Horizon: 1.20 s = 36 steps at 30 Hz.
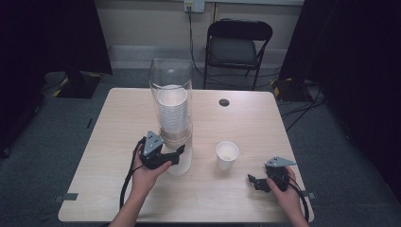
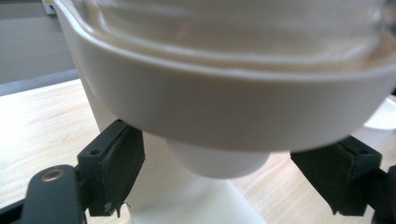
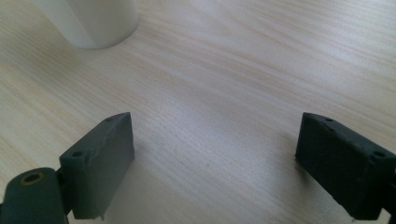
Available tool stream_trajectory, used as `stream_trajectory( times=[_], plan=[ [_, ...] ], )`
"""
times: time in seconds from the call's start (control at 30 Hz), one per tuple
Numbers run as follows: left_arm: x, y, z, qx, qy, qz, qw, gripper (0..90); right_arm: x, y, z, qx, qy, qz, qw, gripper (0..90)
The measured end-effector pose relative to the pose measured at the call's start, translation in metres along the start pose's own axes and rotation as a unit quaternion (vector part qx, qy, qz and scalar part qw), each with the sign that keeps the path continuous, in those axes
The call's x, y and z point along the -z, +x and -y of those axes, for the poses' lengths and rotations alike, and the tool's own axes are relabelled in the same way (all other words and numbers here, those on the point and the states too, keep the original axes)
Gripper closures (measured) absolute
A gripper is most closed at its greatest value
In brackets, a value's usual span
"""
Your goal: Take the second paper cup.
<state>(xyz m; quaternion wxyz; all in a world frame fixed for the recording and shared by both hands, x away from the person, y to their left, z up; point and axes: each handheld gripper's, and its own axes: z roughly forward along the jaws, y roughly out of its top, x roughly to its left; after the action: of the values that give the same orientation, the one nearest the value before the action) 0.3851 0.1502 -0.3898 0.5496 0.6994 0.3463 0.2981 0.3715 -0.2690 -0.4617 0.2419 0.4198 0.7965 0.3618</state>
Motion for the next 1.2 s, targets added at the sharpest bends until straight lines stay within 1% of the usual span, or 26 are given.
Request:
stream_trajectory(
  times=[0.03, 0.1, 0.17, 0.2, 0.23, 0.3, 0.33, 0.4, 0.43, 0.47, 0.53, 0.57, 0.73, 0.77, 0.8, 0.83, 0.87, 0.9, 0.93, 0.97, 1.1, 1.13, 1.17, 1.2],
  plan=[
    [-0.0002, 0.0000, -0.0003, 0.001, -0.007, 0.002, 1.0000, 18.8, 0.0000, 0.0001, 0.0000, -0.001, 0.000, 0.000, 1.0000, 11.1],
    [0.0001, -0.0011, -0.0019, 0.000, -0.007, 0.000, 1.0000, 19.5, 0.0000, 0.0003, -0.0001, -0.001, 0.000, 0.000, 1.0000, 11.1],
    [-0.0008, -0.0016, -0.0026, -0.001, -0.016, 0.007, 0.9998, 20.5, 0.0000, 0.0003, -0.0001, -0.001, 0.000, 0.000, 1.0000, 11.1],
    [-0.0010, -0.0027, -0.0036, -0.002, -0.013, 0.001, 0.9999, 20.6, 0.0000, 0.0000, 0.0000, 0.000, 0.000, 0.000, 1.0000, 11.0],
    [-0.0015, -0.0029, -0.0044, -0.005, -0.013, 0.006, 0.9999, 20.8, 0.0000, 0.0002, -0.0001, -0.002, 0.001, 0.000, 1.0000, 10.9],
    [-0.0021, -0.0043, -0.0072, -0.009, -0.019, 0.003, 0.9998, 21.1, 0.0000, 0.0001, -0.0001, -0.001, 0.001, 0.000, 1.0000, 10.9],
    [-0.0029, -0.0057, -0.0085, -0.008, -0.021, -0.001, 0.9998, 21.4, 0.0000, 0.0002, -0.0001, -0.002, 0.001, 0.000, 1.0000, 10.9],
    [-0.0033, -0.0070, -0.0097, -0.012, -0.015, -0.004, 0.9998, 20.0, 0.0000, 0.0002, -0.0001, -0.002, 0.001, 0.000, 1.0000, 10.9],
    [-0.0033, -0.0069, -0.0094, -0.017, -0.012, -0.006, 0.9998, 20.7, 0.0000, 0.0002, -0.0001, -0.002, 0.001, 0.000, 1.0000, 10.9],
    [-0.0034, -0.0072, -0.0085, -0.021, -0.013, -0.011, 0.9997, 22.9, 0.0000, 0.0002, -0.0001, -0.001, 0.001, 0.000, 1.0000, 10.9],
    [-0.0028, -0.0050, -0.0071, -0.034, -0.015, -0.017, 0.9992, 29.0, -0.0001, 0.0002, -0.0001, -0.002, 0.001, 0.000, 1.0000, 10.9],
    [-0.0025, -0.0038, -0.0060, -0.034, -0.016, -0.012, 0.9992, 32.1, -0.0001, 0.0002, -0.0001, -0.002, 0.001, 0.000, 1.0000, 10.9],
    [-0.0026, -0.0050, -0.0053, -0.033, -0.017, -0.014, 0.9992, 33.2, -0.0001, 0.0002, -0.0001, -0.001, 0.001, 0.000, 1.0000, 10.9],
    [-0.0028, -0.0056, -0.0046, -0.029, -0.020, -0.012, 0.9993, 33.3, -0.0001, 0.0001, -0.0001, -0.001, 0.001, 0.000, 1.0000, 10.9],
    [-0.0022, -0.0053, -0.0046, -0.037, -0.017, -0.016, 0.9990, 33.4, -0.0001, 0.0002, -0.0001, -0.002, 0.001, 0.000, 1.0000, 10.9],
    [-0.0023, -0.0064, -0.0034, -0.035, -0.023, -0.019, 0.9989, 33.6, 0.0000, 0.0002, -0.0001, -0.001, 0.001, 0.000, 1.0000, 10.9],
    [-0.0023, -0.0064, -0.0034, -0.035, -0.023, -0.019, 0.9989, 33.7, 0.0000, 0.0002, -0.0001, -0.001, 0.001, 0.000, 1.0000, 10.9],
    [-0.0024, -0.0061, -0.0019, -0.035, -0.026, -0.014, 0.9990, 33.8, 0.0000, 0.0002, -0.0001, -0.001, 0.001, 0.000, 1.0000, 10.9],
    [-0.0024, -0.0061, -0.0019, -0.035, -0.026, -0.014, 0.9990, 33.8, 0.0000, 0.0002, -0.0001, -0.001, 0.001, 0.000, 1.0000, 10.9],
    [-0.0017, -0.0066, -0.0017, -0.038, -0.022, -0.020, 0.9988, 33.8, 0.0000, 0.0002, 0.0000, -0.001, 0.001, 0.000, 1.0000, 10.9],
    [-0.0020, -0.0065, -0.0020, -0.039, -0.020, -0.019, 0.9989, 34.0, 0.0000, 0.0002, -0.0001, -0.001, 0.001, 0.000, 1.0000, 10.9],
    [-0.0016, -0.0067, -0.0034, -0.043, -0.012, -0.020, 0.9988, 34.1, 0.0000, 0.0003, -0.0001, -0.002, 0.001, 0.000, 1.0000, 10.9],
    [-0.0016, -0.0067, -0.0034, -0.043, -0.012, -0.020, 0.9988, 34.0, 0.0000, 0.0003, -0.0001, -0.002, 0.001, 0.000, 1.0000, 10.9],
    [-0.0020, -0.0078, -0.0030, -0.038, -0.016, -0.019, 0.9990, 34.1, -0.0001, 0.0002, -0.0001, -0.001, 0.001, 0.000, 1.0000, 10.9]
  ],
)
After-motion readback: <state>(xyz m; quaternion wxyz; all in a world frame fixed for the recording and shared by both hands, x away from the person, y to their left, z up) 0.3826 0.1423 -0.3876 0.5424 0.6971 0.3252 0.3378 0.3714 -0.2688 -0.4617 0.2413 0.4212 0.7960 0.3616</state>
